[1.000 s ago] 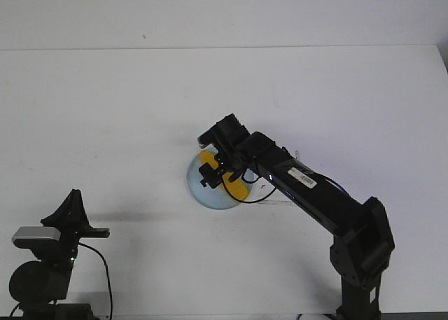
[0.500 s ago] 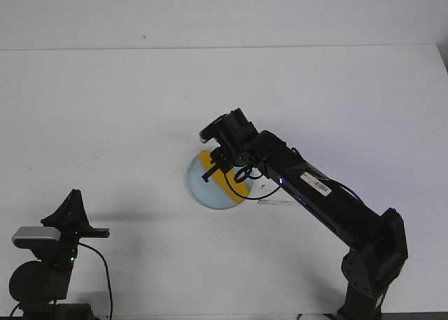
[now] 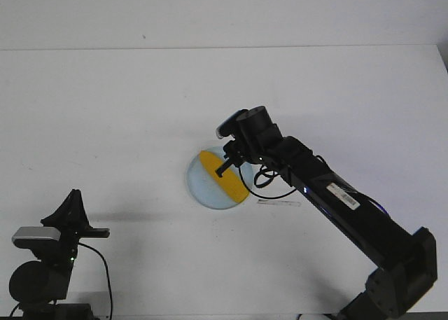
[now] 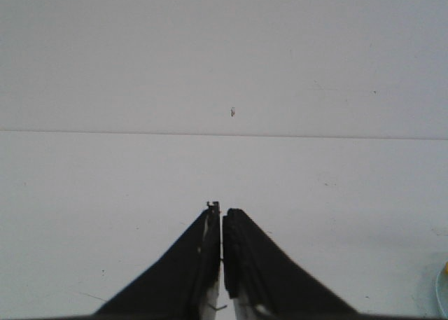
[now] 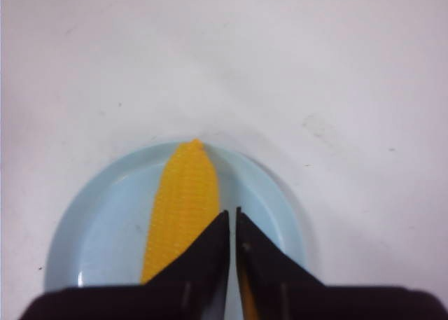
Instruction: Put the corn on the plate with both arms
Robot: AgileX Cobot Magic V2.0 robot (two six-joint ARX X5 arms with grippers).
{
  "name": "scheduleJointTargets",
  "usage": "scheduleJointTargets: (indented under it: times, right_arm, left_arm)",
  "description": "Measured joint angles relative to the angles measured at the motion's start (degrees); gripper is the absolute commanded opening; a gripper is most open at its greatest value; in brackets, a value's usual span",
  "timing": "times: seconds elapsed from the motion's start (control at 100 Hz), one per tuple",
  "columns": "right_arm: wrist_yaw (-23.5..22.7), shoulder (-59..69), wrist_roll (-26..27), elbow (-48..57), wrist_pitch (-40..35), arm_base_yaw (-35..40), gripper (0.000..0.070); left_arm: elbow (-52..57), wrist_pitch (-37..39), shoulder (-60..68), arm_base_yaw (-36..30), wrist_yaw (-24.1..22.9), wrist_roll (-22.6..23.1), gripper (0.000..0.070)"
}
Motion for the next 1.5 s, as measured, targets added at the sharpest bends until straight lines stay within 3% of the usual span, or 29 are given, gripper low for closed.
scheduleJointTargets:
  times: [0.43, 0.68, 1.0, 1.27, 1.5]
  right_arm:
    - [0.0, -23.3, 2.8, -30.2, 22.3, -13.0, 0.0013]
    - [0.4, -37.6, 4.9, -46.0, 28.9, -24.0, 0.0013]
    - [0.5, -57.6, 5.3, -58.7, 30.3, -36.0, 0.0013]
    - [0.5, -74.4, 9.3, -64.0, 30.2, -36.7, 0.0013]
    - [0.4, -86.0, 12.0, -64.1, 25.4, -36.7, 0.0013]
  left_arm:
    - [0.0, 0.0, 0.0, 0.0, 0.0, 0.0, 0.0001]
    - [0.0, 0.0, 0.0, 0.0, 0.0, 0.0, 0.0001]
    - [0.0, 0.0, 0.0, 0.0, 0.0, 0.0, 0.0001]
    - [0.0, 0.0, 0.0, 0.0, 0.0, 0.0, 0.0001]
    - [0.0, 0.0, 0.0, 0.0, 0.0, 0.0, 0.0001]
